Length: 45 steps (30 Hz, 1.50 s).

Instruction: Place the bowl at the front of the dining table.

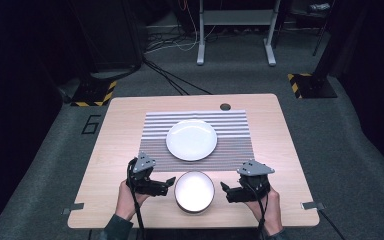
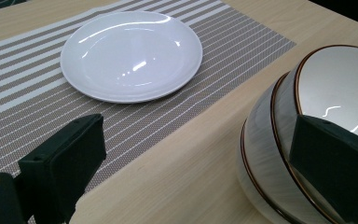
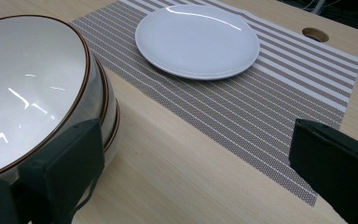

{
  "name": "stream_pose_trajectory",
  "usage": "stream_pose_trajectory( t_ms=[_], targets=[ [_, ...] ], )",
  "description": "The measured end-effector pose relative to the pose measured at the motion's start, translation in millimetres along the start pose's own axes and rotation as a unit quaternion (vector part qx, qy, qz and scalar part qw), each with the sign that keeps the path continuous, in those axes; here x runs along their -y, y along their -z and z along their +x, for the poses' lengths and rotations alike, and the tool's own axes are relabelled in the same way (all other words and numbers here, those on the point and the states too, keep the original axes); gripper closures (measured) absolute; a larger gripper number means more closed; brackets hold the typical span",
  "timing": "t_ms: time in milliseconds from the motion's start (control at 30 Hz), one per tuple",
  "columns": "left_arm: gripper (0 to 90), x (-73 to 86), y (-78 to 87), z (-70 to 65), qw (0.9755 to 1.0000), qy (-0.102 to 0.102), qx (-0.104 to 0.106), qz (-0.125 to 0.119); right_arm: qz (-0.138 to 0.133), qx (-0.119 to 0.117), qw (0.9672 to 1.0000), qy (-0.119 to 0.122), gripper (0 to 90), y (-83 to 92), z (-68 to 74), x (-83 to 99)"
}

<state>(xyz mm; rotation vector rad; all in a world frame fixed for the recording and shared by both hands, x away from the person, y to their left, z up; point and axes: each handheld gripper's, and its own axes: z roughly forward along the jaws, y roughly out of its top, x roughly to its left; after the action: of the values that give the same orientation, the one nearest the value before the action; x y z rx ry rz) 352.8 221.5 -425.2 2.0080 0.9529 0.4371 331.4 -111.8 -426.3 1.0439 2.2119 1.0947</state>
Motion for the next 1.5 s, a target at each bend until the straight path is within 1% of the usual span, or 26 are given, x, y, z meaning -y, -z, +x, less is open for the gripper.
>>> stream_pose_trajectory(
  t_ms=[200,300,367,400,500,533,600,633,667,767,800,867,1000,1033,1067,1100,1133,1200,1233,1267,1300,1400,1433,1500],
  targets=[
    [3.5,-4.6,-2.2,-3.5,1.0000,-0.004,0.005,-0.004,-0.003,-0.007,0.9999,0.008,2.9,-1.6,4.2,-4.5],
    [3.7,-6.1,-3.7,-5.2,0.9999,-0.005,0.007,-0.005,-0.005,-0.011,0.9999,0.008,3.4,-3.8,7.4,-7.2],
    [3.8,-8.6,-4.3,-6.0,0.9999,-0.010,0.008,-0.005,-0.006,-0.013,0.9998,0.015,3.7,-5.4,9.0,-8.1],
    [3.8,-9.4,-4.9,-6.6,0.9999,-0.009,0.007,-0.005,-0.005,-0.015,0.9997,0.017,3.7,-6.2,9.7,-8.3],
    [3.8,-12.1,-5.9,-9.3,0.9999,-0.013,0.007,-0.008,-0.004,-0.021,0.9996,0.019,3.8,-7.6,12.8,-9.0],
    [3.8,-12.7,-6.5,-10.2,0.9998,-0.013,0.010,-0.009,-0.002,-0.024,0.9996,0.015,3.8,-8.1,14.4,-9.4],
    [3.9,-13.7,-9.1,-12.0,0.9998,-0.013,0.012,-0.009,-0.003,-0.027,0.9995,0.017,3.9,-10.1,15.9,-10.2],
    [3.9,-14.0,-10.4,-13.0,0.9998,-0.014,0.014,-0.008,-0.006,-0.023,0.9995,0.019,4.4,-10.6,16.2,-10.5],
    [3.9,-14.5,-11.7,-14.1,0.9997,-0.016,0.016,-0.006,-0.007,-0.024,0.9995,0.021,4.5,-10.8,15.7,-10.8],
    [3.9,-15.5,-14.8,-16.2,0.9997,-0.018,0.019,-0.003,-0.007,-0.026,0.9996,0.013,4.5,-11.1,16.7,-11.4],
    [3.9,-16.2,-15.4,-17.0,0.9996,-0.021,0.020,-0.002,-0.007,-0.027,0.9995,0.014,4.5,-11.2,17.6,-11.7],
    [4.0,-16.2,-17.1,-18.3,0.9995,-0.020,0.024,-0.005,-0.010,-0.024,0.9995,0.020,5.0,-10.4,20.2,-12.2],
    [4.1,-14.2,-21.9,-21.0,0.9993,-0.020,0.033,0.001,-0.013,-0.030,0.9992,0.021,5.2,-9.1,23.1,-15.0],
    [4.2,-13.3,-23.3,-22.4,0.9991,-0.023,0.036,0.005,-0.014,-0.034,0.9992,0.018,5.3,-9.9,25.0,-15.5],
    [4.3,-13.3,-23.3,-22.4,0.9991,-0.023,0.036,0.005,-0.014,-0.034,0.9992,0.018,5.3,-9.9,25.0,-15.5],
    [4.4,-12.7,-23.8,-23.3,0.9990,-0.024,0.036,0.007,-0.011,-0.042,0.9988,0.023,5.5,-12.4,27.0,-15.1],
    [4.4,-12.0,-24.2,-23.7,0.9990,-0.026,0.035,0.010,-0.011,-0.042,0.9988,0.023,5.5,-12.4,27.0,-15.1],
    [4.5,-9.9,-26.1,-24.0,0.9988,-0.025,0.039,0.017,-0.009,-0.048,0.9986,0.022,6.7,-16.1,31.0,-14.1],
    [4.5,-8.6,-26.6,-24.4,0.9986,-0.027,0.039,0.023,-0.007,-0.056,0.9983,0.016,7.5,-20.7,34.7,-12.5],
    [4.6,-8.6,-26.6,-24.4,0.9986,-0.027,0.039,0.023,-0.007,-0.056,0.9983,0.016,7.5,-20.7,34.7,-12.5],
    [4.6,-6.6,-27.9,-25.6,0.9982,-0.032,0.042,0.029,0.001,-0.063,0.9979,0.015,8.2,-25.6,37.8,-10.9],
    [4.8,-4.0,-28.7,-27.6,0.9978,-0.038,0.041,0.036,0.004,-0.064,0.9978,0.012,10.3,-30.0,40.8,-8.5],
    [5.5,-1.4,-29.2,-28.8,0.9977,-0.038,0.041,0.039,0.011,-0.069,0.9975,0.008,12.5,-34.1,43.7,-5.5],
    [5.8,0.5,-29.7,-29.3,0.9978,-0.037,0.041,0.037,0.013,-0.070,0.9974,0.005,13.7,-35.8,44.6,-4.2]
  ],
)
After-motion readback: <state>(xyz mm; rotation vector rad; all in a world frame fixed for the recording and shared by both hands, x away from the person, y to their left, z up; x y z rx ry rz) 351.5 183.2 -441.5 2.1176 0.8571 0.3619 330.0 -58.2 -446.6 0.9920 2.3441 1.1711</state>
